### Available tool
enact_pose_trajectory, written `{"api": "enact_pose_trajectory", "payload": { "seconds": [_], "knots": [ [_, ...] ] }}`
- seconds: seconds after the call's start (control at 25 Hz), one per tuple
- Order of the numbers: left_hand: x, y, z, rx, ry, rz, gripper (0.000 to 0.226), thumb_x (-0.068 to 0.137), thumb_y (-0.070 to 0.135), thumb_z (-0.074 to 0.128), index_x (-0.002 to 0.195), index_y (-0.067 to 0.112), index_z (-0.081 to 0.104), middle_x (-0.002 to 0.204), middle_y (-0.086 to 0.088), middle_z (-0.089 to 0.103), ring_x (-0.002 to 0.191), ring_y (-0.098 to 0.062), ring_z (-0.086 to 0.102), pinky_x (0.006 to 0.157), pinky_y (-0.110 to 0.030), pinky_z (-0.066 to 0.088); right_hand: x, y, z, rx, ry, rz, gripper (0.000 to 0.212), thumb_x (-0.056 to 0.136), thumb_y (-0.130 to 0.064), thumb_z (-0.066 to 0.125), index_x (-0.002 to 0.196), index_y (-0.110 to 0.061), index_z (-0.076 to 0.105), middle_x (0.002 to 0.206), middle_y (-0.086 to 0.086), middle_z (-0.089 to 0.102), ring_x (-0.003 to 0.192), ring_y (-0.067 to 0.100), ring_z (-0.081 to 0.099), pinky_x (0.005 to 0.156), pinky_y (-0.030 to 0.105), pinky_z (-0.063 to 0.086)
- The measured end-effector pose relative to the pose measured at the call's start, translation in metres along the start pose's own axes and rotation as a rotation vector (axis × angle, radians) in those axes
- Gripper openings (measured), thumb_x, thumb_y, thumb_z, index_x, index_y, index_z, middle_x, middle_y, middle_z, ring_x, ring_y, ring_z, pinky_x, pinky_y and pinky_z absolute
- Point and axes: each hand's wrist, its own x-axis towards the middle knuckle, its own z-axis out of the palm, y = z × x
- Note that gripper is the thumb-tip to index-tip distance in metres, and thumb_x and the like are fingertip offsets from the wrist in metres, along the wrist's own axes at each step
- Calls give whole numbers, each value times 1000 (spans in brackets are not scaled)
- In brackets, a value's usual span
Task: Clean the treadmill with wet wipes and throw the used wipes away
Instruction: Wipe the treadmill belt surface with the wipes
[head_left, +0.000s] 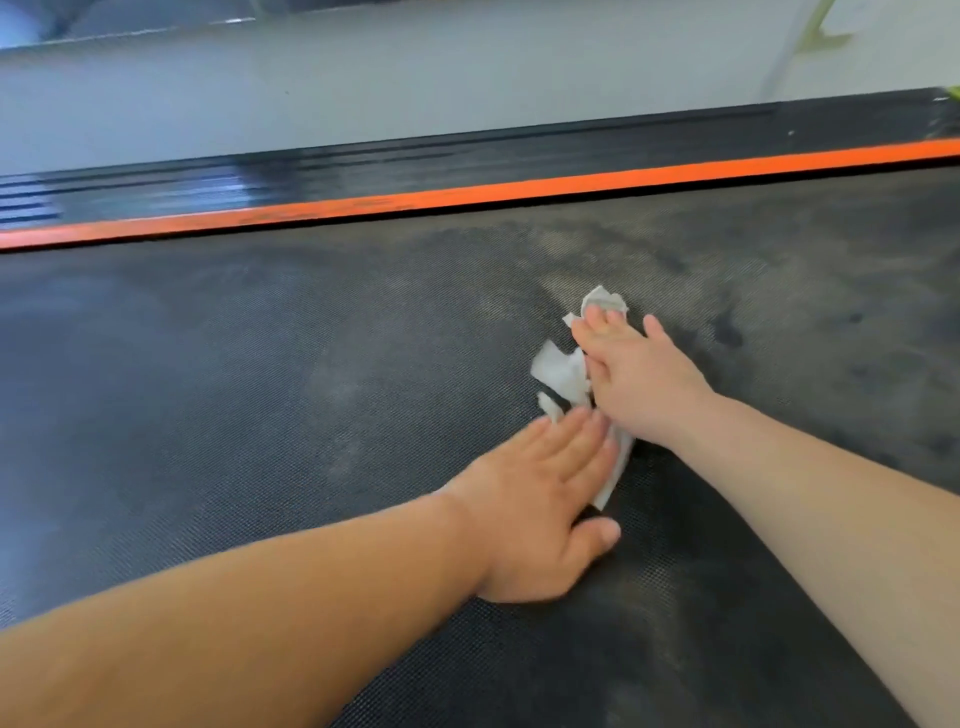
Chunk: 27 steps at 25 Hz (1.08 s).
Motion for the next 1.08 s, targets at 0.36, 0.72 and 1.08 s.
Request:
{"api": "enact_pose_trajectory", "payload": {
  "seconds": [0.36,0.72,1.08],
  "knots": [
    [41,-72,0,-104,123,-411,76,103,55,8,161,10,-13,168,-9,-20,154,-21,-23,127,-42,-7,-4,2,-9,148,89,59,48,109,-36,40,156,-33,36,163,-7,33,152,27,18,123,33,3],
    [-3,-9,-2,-154,-24,-335,73,105,54,8,160,13,-15,167,-5,-24,153,-19,-26,127,-40,-8,-46,11,-22,-75,-100,-119,47,110,-29,32,157,-22,34,165,-2,29,150,17,30,123,32,3],
    [-61,156,30,-235,-59,-272,77,104,58,14,161,14,-15,168,-7,-22,153,-22,-25,127,-44,-7,-173,-7,-4,-46,-168,-66,46,103,-22,41,150,-24,40,157,-1,36,136,25,38,109,37,33]
  ]
}}
